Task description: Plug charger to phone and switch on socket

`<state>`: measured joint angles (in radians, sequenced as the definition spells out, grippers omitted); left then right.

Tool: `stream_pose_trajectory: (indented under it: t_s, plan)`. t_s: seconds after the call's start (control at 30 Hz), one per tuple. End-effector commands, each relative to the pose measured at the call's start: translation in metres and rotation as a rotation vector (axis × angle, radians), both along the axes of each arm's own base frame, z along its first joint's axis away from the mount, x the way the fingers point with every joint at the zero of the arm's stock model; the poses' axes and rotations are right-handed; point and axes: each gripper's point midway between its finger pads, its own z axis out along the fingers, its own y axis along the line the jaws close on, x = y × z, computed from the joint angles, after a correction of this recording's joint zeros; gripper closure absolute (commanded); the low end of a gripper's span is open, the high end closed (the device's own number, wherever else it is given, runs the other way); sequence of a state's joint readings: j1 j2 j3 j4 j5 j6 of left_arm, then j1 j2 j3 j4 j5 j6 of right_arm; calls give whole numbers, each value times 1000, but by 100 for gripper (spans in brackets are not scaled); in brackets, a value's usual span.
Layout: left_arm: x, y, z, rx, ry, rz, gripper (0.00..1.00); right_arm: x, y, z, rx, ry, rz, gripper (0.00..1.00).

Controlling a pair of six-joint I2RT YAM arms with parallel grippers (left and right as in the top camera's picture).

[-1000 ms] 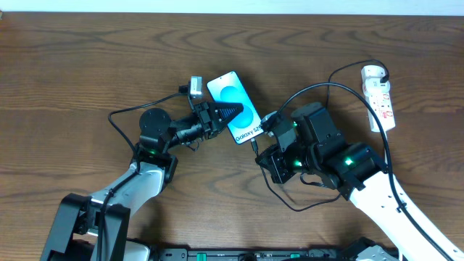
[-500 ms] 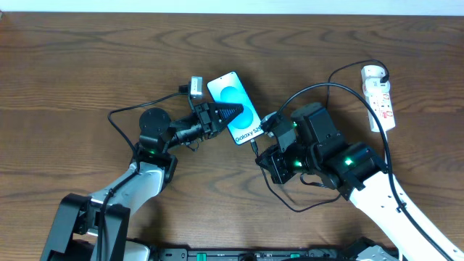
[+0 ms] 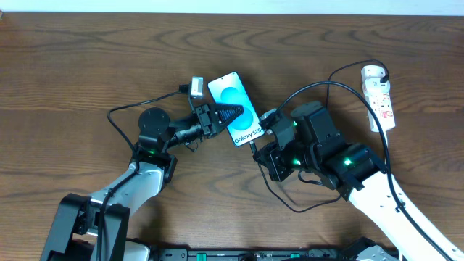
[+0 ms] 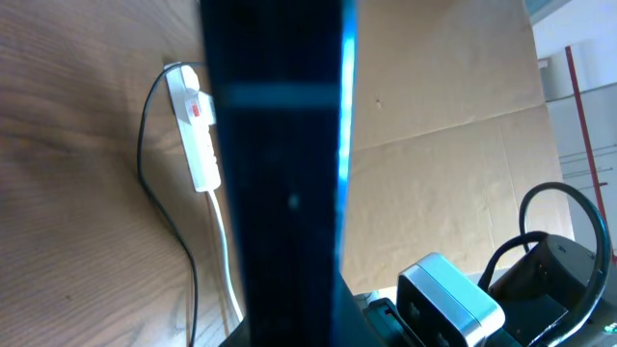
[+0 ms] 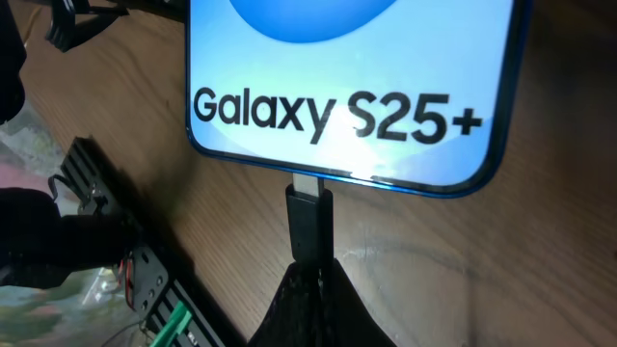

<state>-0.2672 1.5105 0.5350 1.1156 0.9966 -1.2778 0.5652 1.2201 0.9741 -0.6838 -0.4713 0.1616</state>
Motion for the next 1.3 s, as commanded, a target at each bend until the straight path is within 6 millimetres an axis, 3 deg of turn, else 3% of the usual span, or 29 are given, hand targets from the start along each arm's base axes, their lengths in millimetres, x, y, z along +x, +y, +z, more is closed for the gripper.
stream_pose_trajectory:
  t_s: [0.0, 0.53, 0.87, 1.13, 1.27]
  plan:
    - [-11, -7, 11, 4, -71, -73, 93, 6, 7, 10, 32, -37, 1, 99]
    - [-24, -10, 10, 45, -195, -146, 93, 9, 10, 14, 50, -53, 6, 99]
    - [-24, -10, 9, 46, -179, -149, 93, 15, 14, 20, 72, -89, 6, 99]
    - [-33, -12, 8, 45, -182, -202, 93, 31, 20, 35, 113, -183, -4, 99]
    - [-33, -12, 8, 45, -182, -202, 93, 45, 28, 56, 168, -281, -11, 99]
